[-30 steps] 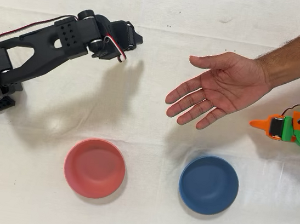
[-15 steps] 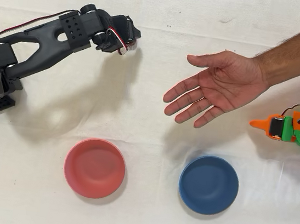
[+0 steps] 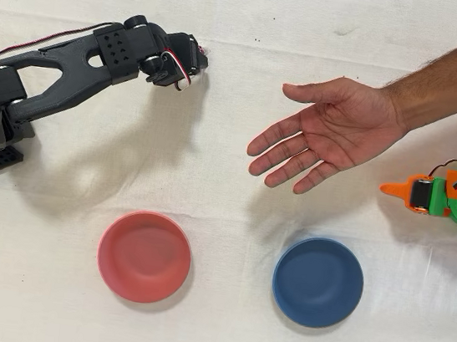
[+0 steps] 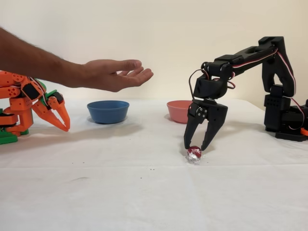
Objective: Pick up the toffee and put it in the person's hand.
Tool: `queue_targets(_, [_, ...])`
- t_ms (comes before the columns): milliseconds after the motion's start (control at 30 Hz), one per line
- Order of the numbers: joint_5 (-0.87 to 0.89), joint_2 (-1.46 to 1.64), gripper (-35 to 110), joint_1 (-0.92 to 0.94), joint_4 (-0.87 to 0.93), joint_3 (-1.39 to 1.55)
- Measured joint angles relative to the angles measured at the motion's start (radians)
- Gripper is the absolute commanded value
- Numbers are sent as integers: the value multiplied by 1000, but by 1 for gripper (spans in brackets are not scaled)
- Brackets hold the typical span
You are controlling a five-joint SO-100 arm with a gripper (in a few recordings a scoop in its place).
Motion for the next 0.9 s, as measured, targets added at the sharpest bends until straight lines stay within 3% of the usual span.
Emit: queue_targets(900, [32,-89,20,-60,-6,-160])
